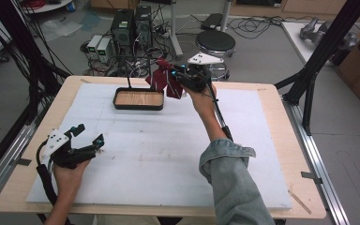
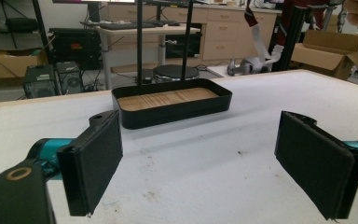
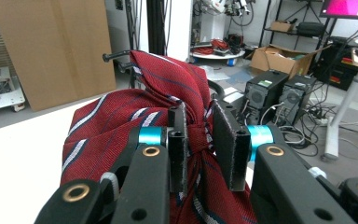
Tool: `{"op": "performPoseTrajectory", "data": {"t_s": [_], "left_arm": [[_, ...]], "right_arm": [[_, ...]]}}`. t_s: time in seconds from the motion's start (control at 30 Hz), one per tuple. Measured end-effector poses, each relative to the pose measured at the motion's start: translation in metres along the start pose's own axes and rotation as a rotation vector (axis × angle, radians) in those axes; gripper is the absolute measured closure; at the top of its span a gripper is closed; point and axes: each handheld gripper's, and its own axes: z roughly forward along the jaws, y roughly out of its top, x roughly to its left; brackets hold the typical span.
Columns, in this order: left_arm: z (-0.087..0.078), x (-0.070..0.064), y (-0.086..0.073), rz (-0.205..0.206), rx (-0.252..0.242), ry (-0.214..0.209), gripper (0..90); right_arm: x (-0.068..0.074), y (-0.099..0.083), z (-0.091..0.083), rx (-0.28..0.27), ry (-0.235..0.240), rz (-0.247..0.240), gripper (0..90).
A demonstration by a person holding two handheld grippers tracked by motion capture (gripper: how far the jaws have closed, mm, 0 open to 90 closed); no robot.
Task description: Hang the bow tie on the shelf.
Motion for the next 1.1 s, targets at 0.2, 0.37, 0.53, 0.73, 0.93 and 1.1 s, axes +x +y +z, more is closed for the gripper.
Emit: {"op": "performPoseTrajectory", "data": {"t_s": [0.2,0.37,0.53,0.73,0.93,1.1], "left_arm": [[0.002,-0.001,0.000,-0.001,-0.002,-0.006,15.5],[0.003,-0.001,-0.001,-0.003,0.005,-0.010,15.5],[0.002,0.000,-0.001,0.000,0.004,-0.008,15.5],[0.002,0.000,-0.001,-0.002,0.002,-0.012,15.6],[0.003,0.000,-0.001,-0.003,0.001,-0.013,15.6],[0.003,-0.001,-0.001,-0.003,0.004,-0.014,15.5]], "right_arm": [[0.002,0.007,0.015,0.002,0.007,0.011,75.8],[0.004,0.014,0.029,0.007,0.006,0.002,75.8],[0.004,0.020,0.044,0.013,-0.019,-0.004,75.7],[-0.005,0.013,0.054,0.049,-0.083,0.021,75.7],[-0.018,0.005,0.051,0.106,-0.129,0.027,75.6],[-0.018,-0.006,0.052,0.143,-0.135,0.016,75.5]]}}
